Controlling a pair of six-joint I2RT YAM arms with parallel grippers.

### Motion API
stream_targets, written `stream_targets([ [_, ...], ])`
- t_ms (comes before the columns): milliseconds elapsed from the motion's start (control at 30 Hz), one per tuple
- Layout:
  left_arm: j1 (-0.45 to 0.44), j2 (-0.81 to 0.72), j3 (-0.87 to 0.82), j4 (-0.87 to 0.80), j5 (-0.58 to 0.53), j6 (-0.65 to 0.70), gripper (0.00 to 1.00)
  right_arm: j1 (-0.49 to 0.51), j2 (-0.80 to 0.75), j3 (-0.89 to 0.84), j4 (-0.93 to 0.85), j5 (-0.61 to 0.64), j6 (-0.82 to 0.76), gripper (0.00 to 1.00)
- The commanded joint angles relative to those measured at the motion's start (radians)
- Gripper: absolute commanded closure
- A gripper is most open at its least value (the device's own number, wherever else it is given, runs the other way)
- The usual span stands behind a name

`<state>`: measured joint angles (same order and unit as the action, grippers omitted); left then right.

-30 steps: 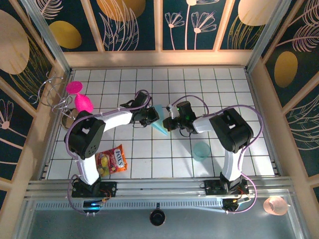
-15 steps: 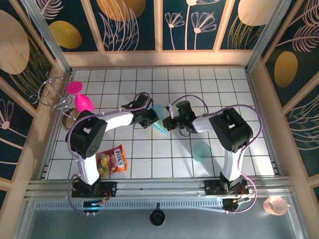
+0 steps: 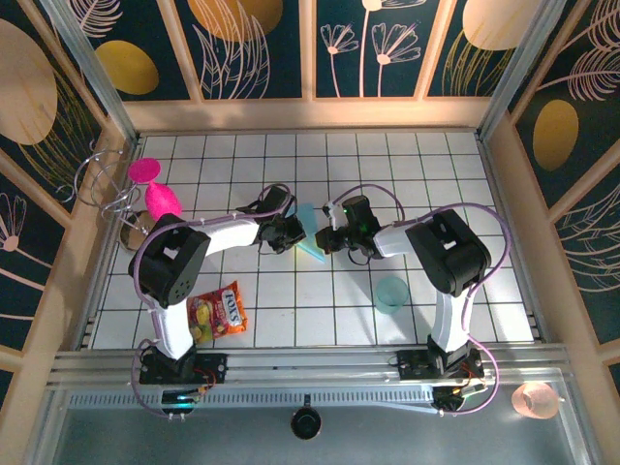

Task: Fold a paper plane with a square sheet of paper (pick it up from the middle)
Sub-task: Third fold the triangle at the center of the table.

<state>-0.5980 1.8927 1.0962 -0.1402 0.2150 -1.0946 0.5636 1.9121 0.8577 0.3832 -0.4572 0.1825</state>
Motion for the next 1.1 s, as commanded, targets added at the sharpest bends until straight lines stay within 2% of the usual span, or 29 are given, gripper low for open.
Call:
stream_targets([
  [0, -0.006, 0.02, -0.014, -0.036, -0.02, -0.036, 0.88, 0.002, 0.034, 0.02, -0.036, 0.012, 0.003, 1.0],
  [567, -0.006, 0.035, -0.053, -0.015, -0.03, -0.054, 0.89, 0.002, 0.01, 0.018, -0.014, 0.0, 0.046, 0.99],
  [667, -0.006, 0.037, -0.064, -0.011, -0.038, -0.059, 0.9, -0.006, -0.017, 0.023, -0.017, -0.006, 0.08, 0.91],
  [800, -0.005, 0.038, -0.083, -0.001, -0.046, -0.065, 0.91, -0.011, -0.084, 0.034, -0.053, -0.002, 0.149, 0.73],
  [867, -0.005, 0.04, -0.092, 0.009, -0.045, -0.068, 0.92, -0.049, -0.124, 0.033, -0.073, 0.012, 0.182, 0.65],
  [967, -0.006, 0.04, -0.105, 0.029, -0.047, -0.073, 0.92, -0.065, -0.179, 0.038, -0.144, 0.049, 0.21, 0.63],
  [1067, -0.006, 0.036, -0.117, 0.048, -0.049, -0.076, 0.93, -0.059, -0.209, 0.049, -0.215, 0.037, 0.207, 0.65],
])
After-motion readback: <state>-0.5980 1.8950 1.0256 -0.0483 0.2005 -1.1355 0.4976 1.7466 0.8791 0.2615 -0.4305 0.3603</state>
